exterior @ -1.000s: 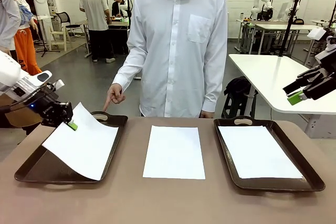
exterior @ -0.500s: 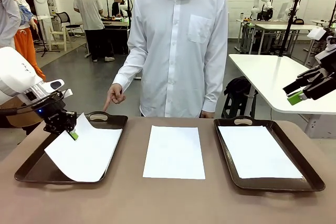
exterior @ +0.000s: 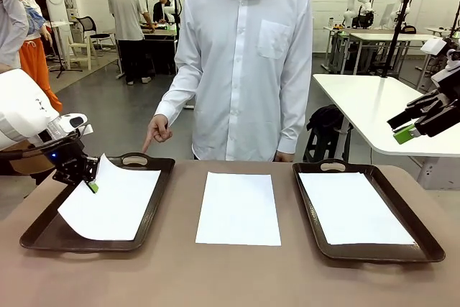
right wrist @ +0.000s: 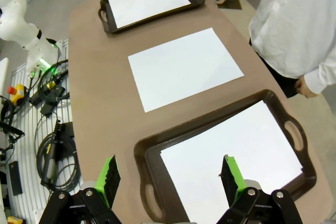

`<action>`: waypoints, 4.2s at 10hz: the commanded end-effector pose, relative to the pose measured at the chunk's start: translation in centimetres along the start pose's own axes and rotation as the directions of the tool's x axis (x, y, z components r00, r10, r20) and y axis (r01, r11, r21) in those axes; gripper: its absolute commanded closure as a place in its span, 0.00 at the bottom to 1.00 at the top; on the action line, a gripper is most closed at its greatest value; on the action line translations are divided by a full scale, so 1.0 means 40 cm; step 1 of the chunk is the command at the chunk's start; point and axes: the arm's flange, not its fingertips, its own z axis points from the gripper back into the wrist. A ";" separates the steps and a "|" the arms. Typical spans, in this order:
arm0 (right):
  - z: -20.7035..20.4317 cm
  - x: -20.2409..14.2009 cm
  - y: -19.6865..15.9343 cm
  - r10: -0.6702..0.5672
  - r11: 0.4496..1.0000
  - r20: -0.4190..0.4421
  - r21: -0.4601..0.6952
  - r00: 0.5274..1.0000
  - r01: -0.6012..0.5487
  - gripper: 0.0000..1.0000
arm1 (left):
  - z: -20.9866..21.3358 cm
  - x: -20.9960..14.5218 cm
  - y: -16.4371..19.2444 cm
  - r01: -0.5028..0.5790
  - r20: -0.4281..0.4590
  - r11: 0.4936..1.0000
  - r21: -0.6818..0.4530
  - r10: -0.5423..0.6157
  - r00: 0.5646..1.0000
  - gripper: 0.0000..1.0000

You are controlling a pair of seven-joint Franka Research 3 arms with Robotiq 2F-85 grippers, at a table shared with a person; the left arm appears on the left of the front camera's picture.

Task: Sort the A4 documents.
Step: Place the A4 Paper in the designated Handle tray, then receive the A4 Paper.

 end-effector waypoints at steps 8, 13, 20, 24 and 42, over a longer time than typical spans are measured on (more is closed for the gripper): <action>-0.003 0.001 0.000 0.003 1.000 -0.007 -0.003 1.000 -0.003 0.00 | 0.012 -0.007 -0.003 0.015 -0.029 0.999 0.048 -0.014 0.999 0.41; -0.003 0.001 0.000 0.003 1.000 -0.007 -0.003 1.000 -0.003 0.00 | 0.056 -0.024 -0.020 0.027 -0.033 0.990 0.137 -0.023 0.999 0.18; -0.003 0.001 0.000 0.003 1.000 -0.007 -0.003 1.000 -0.003 0.00 | 0.062 -0.012 -0.021 0.050 -0.017 0.993 0.107 -0.049 0.999 0.00; -0.003 0.001 0.000 0.003 1.000 -0.007 -0.003 1.000 -0.003 0.00 | 0.062 -0.012 -0.021 0.050 -0.017 0.993 0.107 -0.049 0.999 0.00; -0.003 0.001 0.000 0.003 1.000 -0.007 -0.003 1.000 -0.003 0.00 | 0.517 -0.364 -0.220 0.802 0.394 0.587 0.105 -0.765 0.509 0.00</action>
